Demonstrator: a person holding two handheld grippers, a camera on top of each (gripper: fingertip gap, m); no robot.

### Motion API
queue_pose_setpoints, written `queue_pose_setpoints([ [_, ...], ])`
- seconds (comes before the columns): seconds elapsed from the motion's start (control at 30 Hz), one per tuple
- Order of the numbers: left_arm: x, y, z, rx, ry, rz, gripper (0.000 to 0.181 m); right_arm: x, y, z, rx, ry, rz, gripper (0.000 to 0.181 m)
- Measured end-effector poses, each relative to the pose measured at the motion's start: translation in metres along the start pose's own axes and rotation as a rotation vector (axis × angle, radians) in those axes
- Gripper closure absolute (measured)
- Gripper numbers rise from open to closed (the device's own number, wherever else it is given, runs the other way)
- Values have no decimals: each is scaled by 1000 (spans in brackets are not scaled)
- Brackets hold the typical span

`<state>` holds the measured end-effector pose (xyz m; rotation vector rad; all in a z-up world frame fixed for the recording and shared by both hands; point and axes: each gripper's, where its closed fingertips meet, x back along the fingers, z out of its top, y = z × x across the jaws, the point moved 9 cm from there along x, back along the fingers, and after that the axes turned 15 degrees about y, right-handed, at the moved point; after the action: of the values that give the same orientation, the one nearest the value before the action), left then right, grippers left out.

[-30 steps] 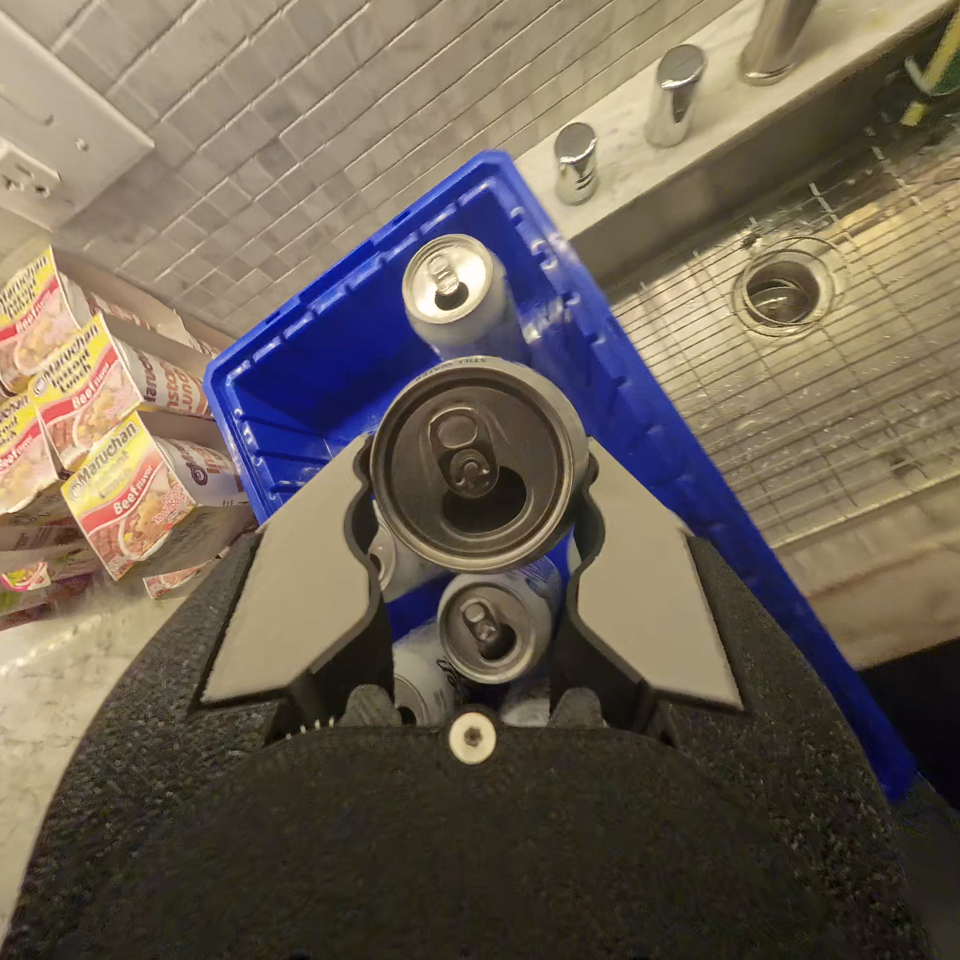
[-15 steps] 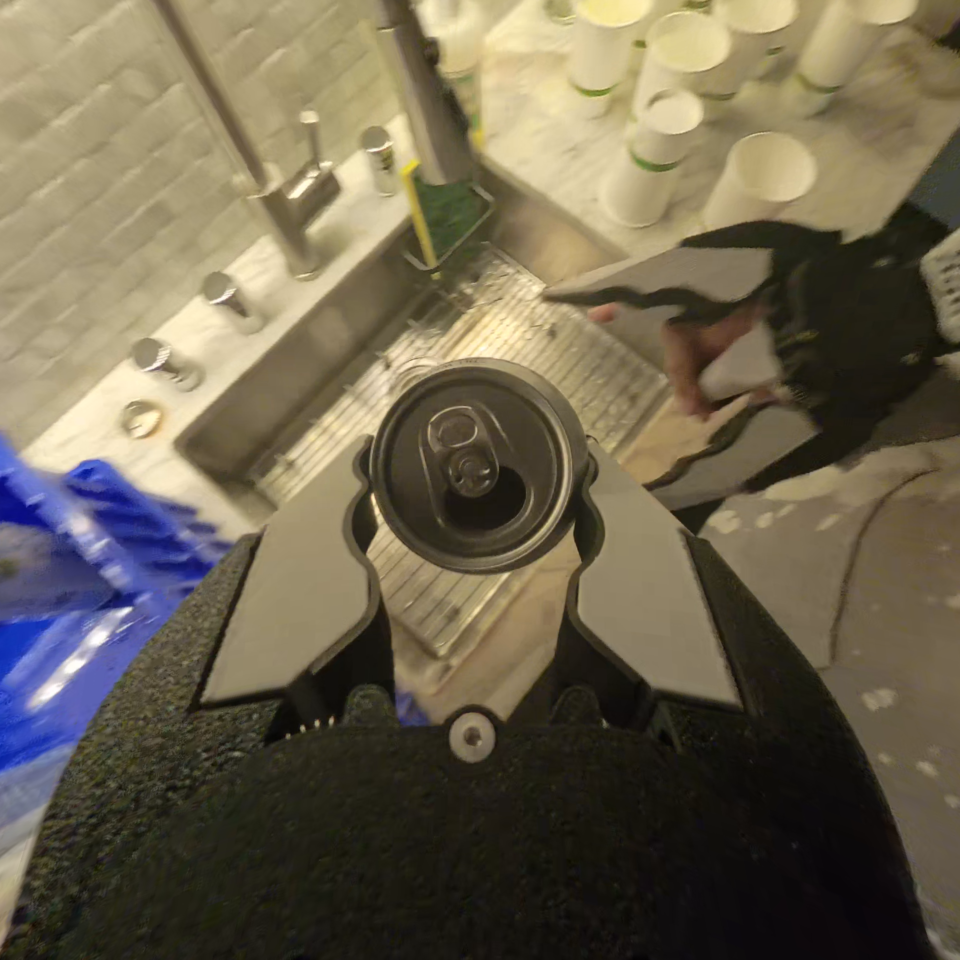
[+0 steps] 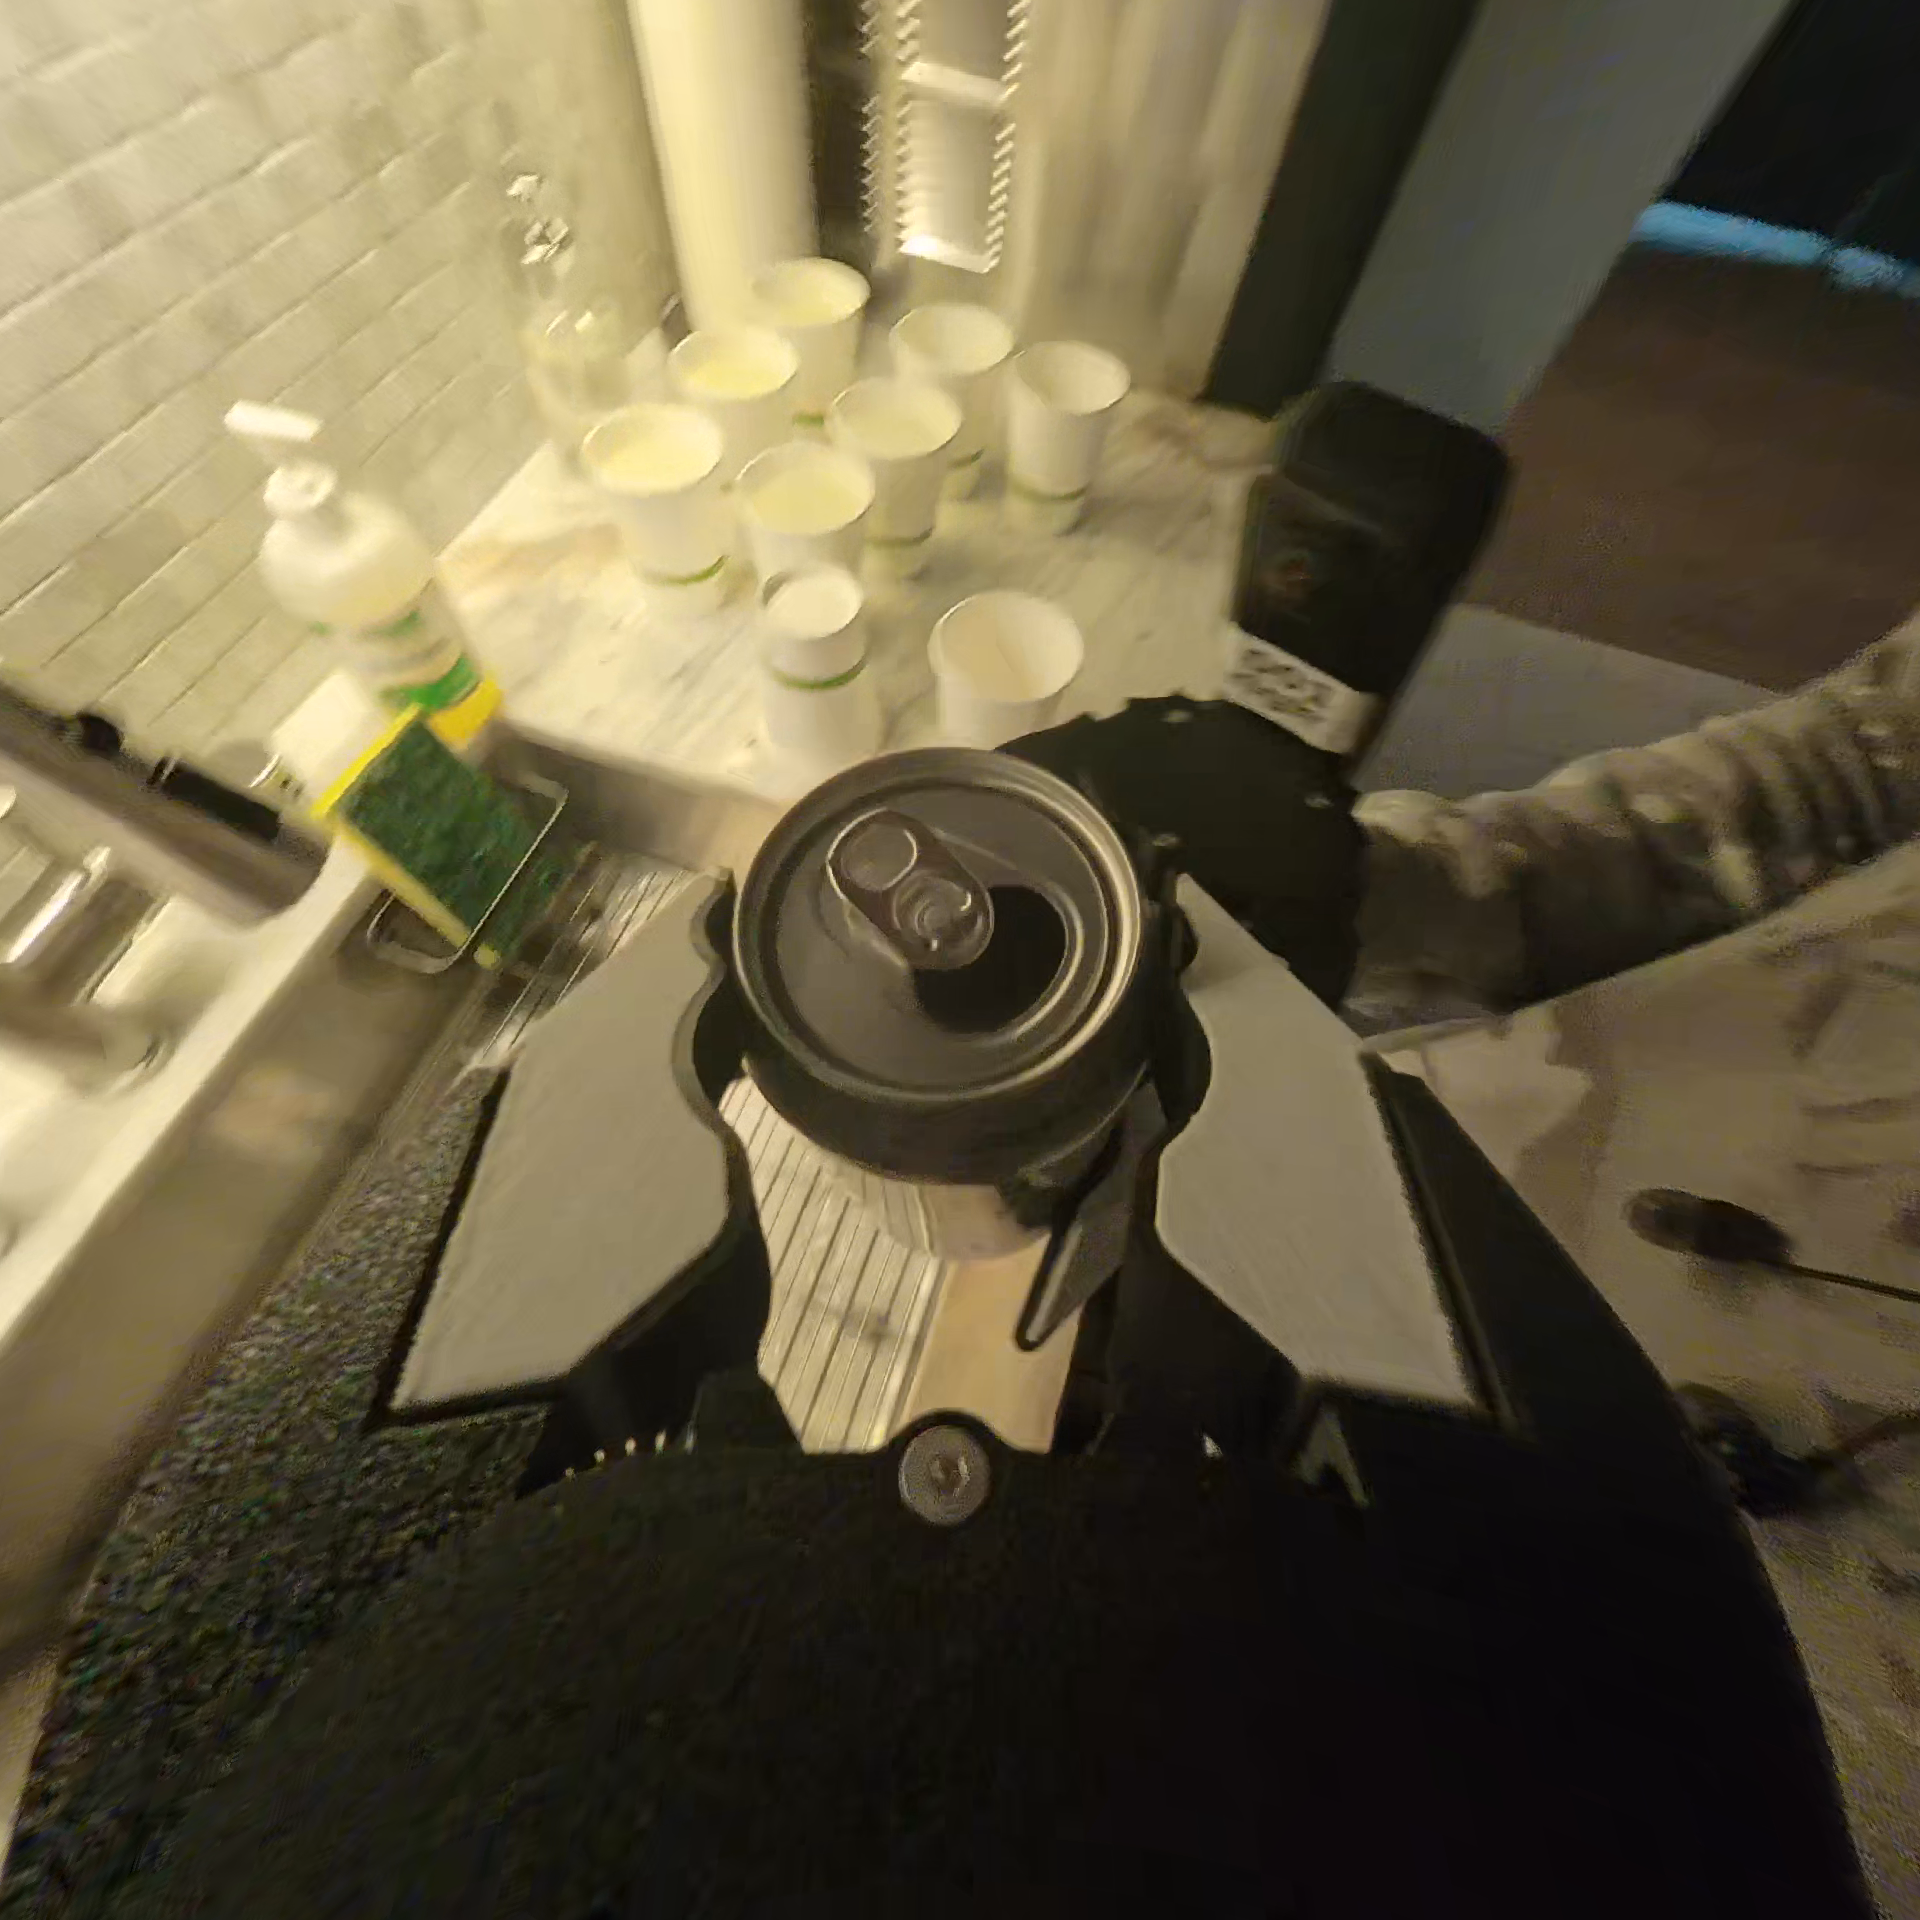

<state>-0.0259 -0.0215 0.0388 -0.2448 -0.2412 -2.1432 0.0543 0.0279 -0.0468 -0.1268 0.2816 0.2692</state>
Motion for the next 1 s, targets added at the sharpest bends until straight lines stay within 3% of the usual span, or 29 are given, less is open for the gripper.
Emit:
queue_pose_setpoints([
  [0.1, -4, 12, 12, -4, 84, -159, 99, 10, -1, 21, -127, 61, 177, 104],
  [0.23, -7, 26, 20, -11, 198, -321, 95, 16, -5, 42, -219, 31, 427, 104],
  [0.53, -7, 45, 29, -7, 408, -415, 96, 17, -11, 60, -351, 32, 721, 105],
  [0.67, -4, 44, 28, 52, 457, -348, 99, 15, -10, 61, -326, 79, 669, 104],
  [0.77, -2, 42, 21, 19, 404, -250, 97, 16, -7, 58, -245, 27, 594, 104],
  [1.0, 2, 45, 10, -20, 416, -204, 105, 15, -10, 51, -247, -58, 568, 101],
])
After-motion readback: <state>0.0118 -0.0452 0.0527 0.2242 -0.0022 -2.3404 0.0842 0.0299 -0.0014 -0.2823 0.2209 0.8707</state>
